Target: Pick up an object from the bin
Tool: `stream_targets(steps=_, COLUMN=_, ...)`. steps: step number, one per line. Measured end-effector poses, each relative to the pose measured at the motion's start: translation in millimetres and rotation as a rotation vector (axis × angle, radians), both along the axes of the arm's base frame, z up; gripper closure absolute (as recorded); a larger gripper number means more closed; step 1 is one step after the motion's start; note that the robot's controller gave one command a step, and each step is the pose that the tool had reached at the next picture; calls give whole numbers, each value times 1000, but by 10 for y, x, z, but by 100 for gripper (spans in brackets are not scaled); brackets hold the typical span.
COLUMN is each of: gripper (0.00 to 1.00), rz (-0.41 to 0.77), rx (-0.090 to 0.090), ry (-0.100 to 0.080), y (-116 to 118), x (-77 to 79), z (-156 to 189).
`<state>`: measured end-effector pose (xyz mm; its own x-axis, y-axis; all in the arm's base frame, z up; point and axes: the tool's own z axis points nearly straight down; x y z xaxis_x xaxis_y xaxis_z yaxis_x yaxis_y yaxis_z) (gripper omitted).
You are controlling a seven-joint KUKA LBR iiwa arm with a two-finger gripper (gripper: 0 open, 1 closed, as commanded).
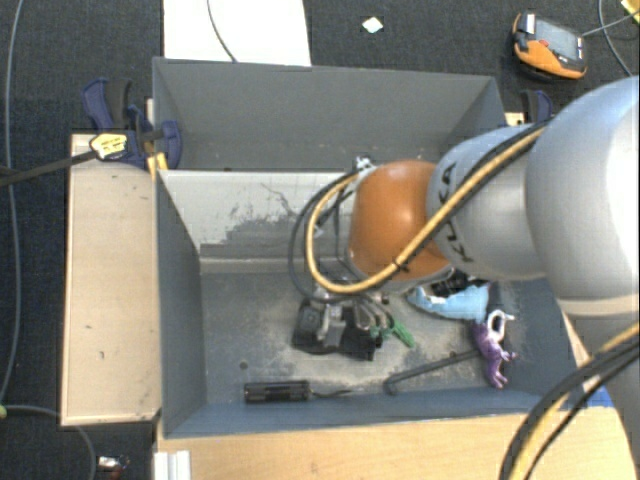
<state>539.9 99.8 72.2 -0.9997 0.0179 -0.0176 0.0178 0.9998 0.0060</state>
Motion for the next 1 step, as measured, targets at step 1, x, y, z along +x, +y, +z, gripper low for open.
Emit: stream_targets(steps=1, gripper=100, rz=-2, rx=0, ry=0, y=-1, x=-1, z=3)
